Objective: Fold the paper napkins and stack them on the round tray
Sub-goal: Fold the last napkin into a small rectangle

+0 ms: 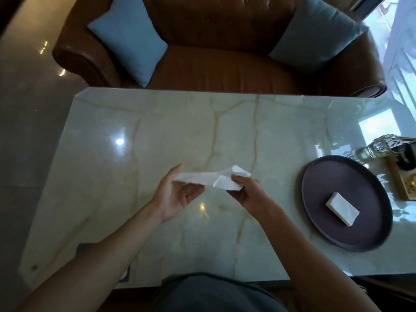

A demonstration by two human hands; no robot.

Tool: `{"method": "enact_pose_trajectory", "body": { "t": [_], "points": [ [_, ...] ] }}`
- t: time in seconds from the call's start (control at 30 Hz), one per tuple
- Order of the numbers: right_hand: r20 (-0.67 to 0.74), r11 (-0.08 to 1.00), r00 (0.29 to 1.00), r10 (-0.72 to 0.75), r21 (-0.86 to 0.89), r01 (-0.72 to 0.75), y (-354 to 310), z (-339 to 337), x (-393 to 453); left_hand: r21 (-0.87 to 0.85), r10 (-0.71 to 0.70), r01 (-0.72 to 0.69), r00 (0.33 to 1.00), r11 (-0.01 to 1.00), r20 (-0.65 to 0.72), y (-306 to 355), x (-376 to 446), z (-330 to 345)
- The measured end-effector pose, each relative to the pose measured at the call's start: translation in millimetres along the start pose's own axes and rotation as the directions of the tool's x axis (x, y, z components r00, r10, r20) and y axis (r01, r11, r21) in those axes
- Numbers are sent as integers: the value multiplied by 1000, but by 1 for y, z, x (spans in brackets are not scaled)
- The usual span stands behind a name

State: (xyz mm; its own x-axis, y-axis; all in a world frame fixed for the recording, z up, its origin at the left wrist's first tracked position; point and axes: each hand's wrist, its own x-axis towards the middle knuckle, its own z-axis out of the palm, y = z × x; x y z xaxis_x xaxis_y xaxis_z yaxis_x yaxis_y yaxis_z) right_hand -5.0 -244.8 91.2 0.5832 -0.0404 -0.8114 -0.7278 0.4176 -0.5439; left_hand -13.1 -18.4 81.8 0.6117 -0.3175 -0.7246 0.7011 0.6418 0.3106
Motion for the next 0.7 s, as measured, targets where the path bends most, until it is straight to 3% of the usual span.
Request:
{"method": "enact_pose_trajectory", "body": {
  "t": [0.17, 0.37, 0.57, 0.7],
  "points": [
    [136, 981, 989, -49, -180, 73, -27, -25, -24, 30, -226, 225, 973, 974, 39, -15, 8, -19],
    [166, 877, 984, -70, -460, 140, -46, -56, -25, 294, -284, 272, 959, 916, -3, -32, 23, 4],
    [110, 816, 989, -97, -561, 142, -56, -65, -16, 555, -108, 86, 994, 827, 6, -24, 26, 22],
    [138, 843, 982, -127, -506, 180, -66, -62, -15, 589, 40, -50, 999, 807, 30, -6, 20, 36]
  ]
}}
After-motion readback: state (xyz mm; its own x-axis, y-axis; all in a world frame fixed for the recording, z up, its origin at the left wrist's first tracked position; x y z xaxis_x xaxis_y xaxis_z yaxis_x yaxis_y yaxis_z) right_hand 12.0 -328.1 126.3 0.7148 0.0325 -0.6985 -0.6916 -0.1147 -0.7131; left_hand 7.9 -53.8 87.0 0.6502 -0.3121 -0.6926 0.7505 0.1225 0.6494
